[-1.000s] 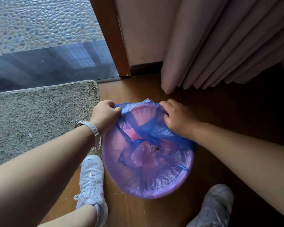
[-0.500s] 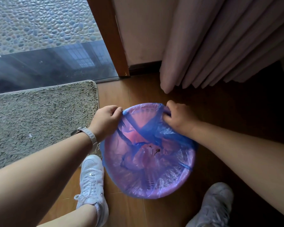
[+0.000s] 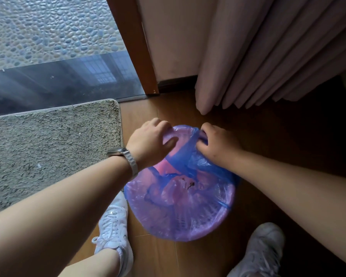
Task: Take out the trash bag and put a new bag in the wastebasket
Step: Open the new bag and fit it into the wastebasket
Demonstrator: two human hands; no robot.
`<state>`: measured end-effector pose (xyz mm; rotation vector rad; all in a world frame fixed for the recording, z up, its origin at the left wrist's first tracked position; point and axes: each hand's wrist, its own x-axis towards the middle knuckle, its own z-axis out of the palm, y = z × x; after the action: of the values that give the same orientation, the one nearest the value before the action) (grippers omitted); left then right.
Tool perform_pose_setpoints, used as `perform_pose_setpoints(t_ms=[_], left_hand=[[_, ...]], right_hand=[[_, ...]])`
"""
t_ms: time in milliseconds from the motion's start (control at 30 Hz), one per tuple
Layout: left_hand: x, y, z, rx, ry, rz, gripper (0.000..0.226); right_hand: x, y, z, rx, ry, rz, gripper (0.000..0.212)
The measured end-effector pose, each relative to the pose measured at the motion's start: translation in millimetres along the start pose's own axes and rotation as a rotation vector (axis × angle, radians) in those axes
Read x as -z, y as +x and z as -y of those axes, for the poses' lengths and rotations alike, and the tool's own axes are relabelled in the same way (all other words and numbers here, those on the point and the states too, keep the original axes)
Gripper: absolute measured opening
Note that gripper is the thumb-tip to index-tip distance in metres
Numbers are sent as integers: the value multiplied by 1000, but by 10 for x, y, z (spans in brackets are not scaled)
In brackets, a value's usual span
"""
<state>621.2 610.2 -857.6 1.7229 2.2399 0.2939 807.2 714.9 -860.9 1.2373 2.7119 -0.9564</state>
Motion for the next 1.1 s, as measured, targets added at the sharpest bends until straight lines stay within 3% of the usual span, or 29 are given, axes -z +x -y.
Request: perform_pose_setpoints(t_ms=[333, 467, 600, 767, 833, 933, 1000, 1100], left_hand=[[-146, 22, -61, 18, -14, 53, 38], [-101, 41, -29, 158, -104, 19, 36], [-29, 34, 79, 375, -192, -48, 32], [40, -27, 133, 492, -148, -2, 19], [48, -8, 119, 478, -194, -8, 26], [28, 81, 46, 375, -267, -48, 61], [13, 155, -51, 304, -290, -51, 67], [-25, 225, -162, 174, -121, -61, 69]], right_hand=[[-13, -15, -28, -43, 25, 113, 30], [84, 26, -76, 25, -34, -7, 19], [238, 1, -276, 106, -161, -168, 44], [330, -67, -446, 20, -147, -200, 43], [328, -76, -454, -52, -68, -205, 44], [304, -88, -487, -158, 26, -153, 43], [294, -97, -512, -198, 19, -102, 38], [302, -64, -518, -194, 45, -66, 39]])
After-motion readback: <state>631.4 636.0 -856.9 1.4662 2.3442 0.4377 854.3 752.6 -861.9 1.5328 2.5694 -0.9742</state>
